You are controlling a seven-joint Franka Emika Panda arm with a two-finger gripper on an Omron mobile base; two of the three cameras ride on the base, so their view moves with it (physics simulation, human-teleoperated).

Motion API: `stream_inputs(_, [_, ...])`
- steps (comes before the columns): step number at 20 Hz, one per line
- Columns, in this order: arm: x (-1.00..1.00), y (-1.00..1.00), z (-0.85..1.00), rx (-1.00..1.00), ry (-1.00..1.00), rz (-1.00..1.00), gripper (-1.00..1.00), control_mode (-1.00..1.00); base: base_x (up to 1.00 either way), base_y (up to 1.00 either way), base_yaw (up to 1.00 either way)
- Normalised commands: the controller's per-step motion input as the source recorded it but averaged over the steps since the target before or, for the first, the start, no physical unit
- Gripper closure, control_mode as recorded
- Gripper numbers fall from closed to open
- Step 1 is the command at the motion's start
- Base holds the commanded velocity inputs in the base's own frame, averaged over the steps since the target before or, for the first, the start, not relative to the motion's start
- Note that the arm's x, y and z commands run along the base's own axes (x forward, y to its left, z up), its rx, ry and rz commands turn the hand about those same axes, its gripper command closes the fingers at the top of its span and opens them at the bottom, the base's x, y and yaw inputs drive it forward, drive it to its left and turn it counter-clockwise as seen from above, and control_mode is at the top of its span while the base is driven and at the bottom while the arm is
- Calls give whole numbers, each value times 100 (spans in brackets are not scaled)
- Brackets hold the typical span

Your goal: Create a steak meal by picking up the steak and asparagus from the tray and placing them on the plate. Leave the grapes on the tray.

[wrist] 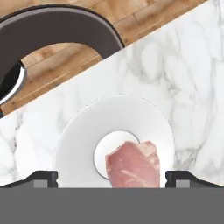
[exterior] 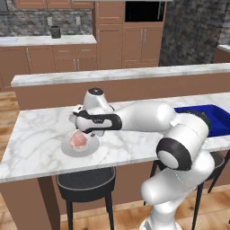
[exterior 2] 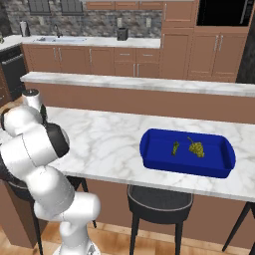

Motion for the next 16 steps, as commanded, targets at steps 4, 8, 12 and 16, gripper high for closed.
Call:
stream_inputs(4, [-52, -86, 57, 2, -18, -21, -100, -100, 0, 0, 0])
stream_inputs(8, [-32, -100, 58, 4, -9, -34, -100, -100, 0, 0, 0])
stream_inputs(12, [-9, -100, 66, 4, 0, -38, -100, -100, 0, 0, 0])
stream_inputs(16, [1, -81, 47, 0, 0, -60, -100, -100, 0, 0, 0])
